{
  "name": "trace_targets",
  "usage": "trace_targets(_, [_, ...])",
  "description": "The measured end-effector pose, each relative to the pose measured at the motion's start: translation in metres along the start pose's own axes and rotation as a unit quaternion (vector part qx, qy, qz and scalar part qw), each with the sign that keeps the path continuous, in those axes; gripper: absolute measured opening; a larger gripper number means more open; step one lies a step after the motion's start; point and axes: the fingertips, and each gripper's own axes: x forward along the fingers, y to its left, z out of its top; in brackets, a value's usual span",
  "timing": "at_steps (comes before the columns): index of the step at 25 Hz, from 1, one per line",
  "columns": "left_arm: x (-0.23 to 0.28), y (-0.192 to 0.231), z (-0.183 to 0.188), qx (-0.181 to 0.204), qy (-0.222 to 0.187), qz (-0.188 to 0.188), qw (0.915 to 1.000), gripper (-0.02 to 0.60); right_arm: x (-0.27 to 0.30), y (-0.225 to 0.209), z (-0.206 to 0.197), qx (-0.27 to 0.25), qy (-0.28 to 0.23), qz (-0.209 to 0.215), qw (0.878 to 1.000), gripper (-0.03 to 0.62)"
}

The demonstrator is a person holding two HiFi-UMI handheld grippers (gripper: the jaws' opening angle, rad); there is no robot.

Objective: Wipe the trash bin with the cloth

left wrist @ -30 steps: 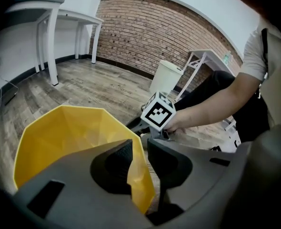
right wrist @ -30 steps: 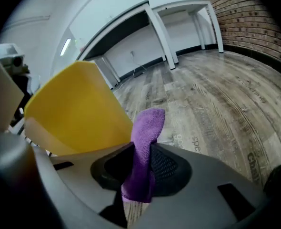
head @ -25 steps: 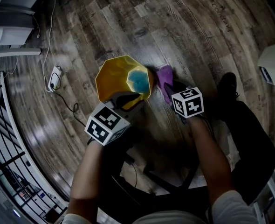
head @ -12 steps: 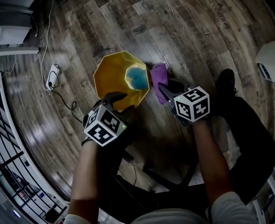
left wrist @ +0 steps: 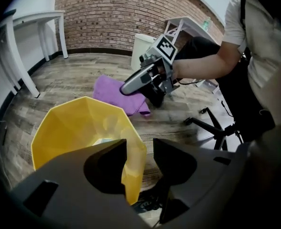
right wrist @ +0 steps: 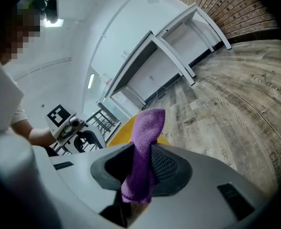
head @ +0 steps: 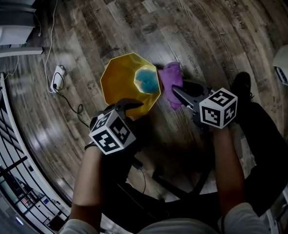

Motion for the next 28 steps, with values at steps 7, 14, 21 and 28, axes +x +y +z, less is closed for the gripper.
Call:
trace_targets(7, [0.024,0.006,-0.014,-0.020,0.028,-0.010,0.9993,0.158,0.017,0.000,-0.021,0.001,0.027,0.005,1.000,0.106])
trace_targets(14, [0.032,-0.001,-0.004,0.014,0.010,-0.025,0.9995,0.135,0.039,-0.022,-0.032,-0.007,0.053,-0.008,0.999,0.106])
trace_targets(21, [0.035,-0.004,-0.002,0.018,0.007,-0.037,0.9991,0.100,0.065,-0.050,-0.044,-0.023,0.089,-0.024,0.995,0.106])
trace_targets(28, [0.037,-0.005,-0.002,0.011,0.000,-0.042,0.9990,0.100,0.097,-0.088,-0.076,-0.030,0.141,-0.055,0.988,0.106])
